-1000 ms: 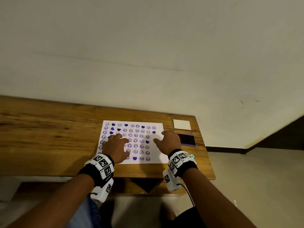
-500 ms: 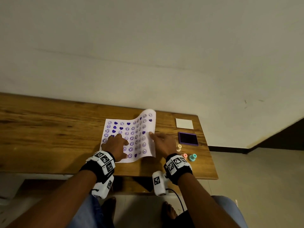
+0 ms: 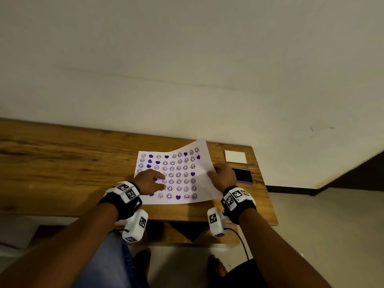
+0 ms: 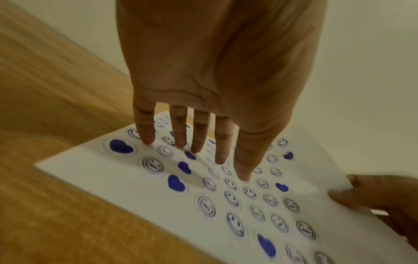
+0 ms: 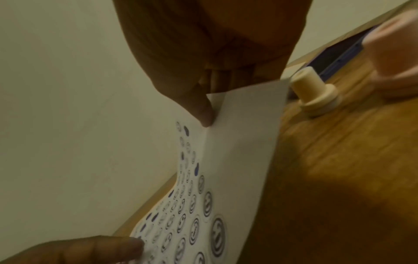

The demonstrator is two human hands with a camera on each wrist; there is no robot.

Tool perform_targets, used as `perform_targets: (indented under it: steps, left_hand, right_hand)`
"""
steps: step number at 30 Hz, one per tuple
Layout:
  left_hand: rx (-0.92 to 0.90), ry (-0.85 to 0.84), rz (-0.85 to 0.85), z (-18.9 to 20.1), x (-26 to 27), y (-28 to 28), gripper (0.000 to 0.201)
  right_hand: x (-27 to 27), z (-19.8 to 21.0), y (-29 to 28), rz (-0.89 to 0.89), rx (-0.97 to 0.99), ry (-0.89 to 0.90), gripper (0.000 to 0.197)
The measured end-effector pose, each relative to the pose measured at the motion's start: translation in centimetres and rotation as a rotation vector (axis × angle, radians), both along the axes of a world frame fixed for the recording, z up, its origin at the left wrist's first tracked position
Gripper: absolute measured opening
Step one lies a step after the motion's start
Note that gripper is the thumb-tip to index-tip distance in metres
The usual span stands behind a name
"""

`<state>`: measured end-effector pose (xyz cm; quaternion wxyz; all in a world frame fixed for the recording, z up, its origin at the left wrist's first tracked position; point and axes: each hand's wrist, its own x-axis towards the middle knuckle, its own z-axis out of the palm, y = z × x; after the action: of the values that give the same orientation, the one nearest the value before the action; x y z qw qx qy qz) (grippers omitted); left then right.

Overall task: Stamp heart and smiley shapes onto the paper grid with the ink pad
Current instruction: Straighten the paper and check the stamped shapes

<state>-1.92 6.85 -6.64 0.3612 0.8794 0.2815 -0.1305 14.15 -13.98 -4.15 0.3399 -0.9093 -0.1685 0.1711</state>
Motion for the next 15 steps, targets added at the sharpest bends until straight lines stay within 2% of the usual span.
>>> perform_targets:
  steps: [2, 4, 7, 10, 12, 13, 15]
  left_hand:
    - [-0.05, -0.066, 0.065, 0.6, -0.8, 1.6, 0.036]
    - [-0.033, -0.137, 0.135, 1.4, -1.6, 3.5, 0.029]
    - [0.062, -0.113, 0.157, 2.3, -2.6, 5.9, 0.035]
    - [0.232, 0.06, 0.069, 2.3, -3.5, 7.7, 0.065]
    - [0.305, 0.163, 0.059, 0.2, -3.7, 9.9, 0.099]
    - [0.31, 0.185, 0.06, -0.1, -4.1, 10.1, 0.114]
    - [0.191, 0.137, 0.093, -0.5, -4.7, 10.1, 0.124]
  right_hand:
    - [0.5, 0.3, -0.4, -0.035, 0.125, 0.028, 0.008]
    - [1.1, 1.1, -1.0, -0.116, 0.279, 0.082, 0.018]
    - [1.9, 2.7, -1.8, -0.249, 0.531, 0.245, 0.02]
    - [1.9, 4.3, -2.2, -0.286, 0.677, 0.361, 0.012]
    - [1.5, 5.5, -2.4, -0.261, 0.759, 0.408, 0.01]
    - [1.1, 6.1, -2.5, -0.238, 0.789, 0.418, 0.014]
    - [0.7, 7.0, -2.9, -0.193, 0.837, 0.395, 0.028]
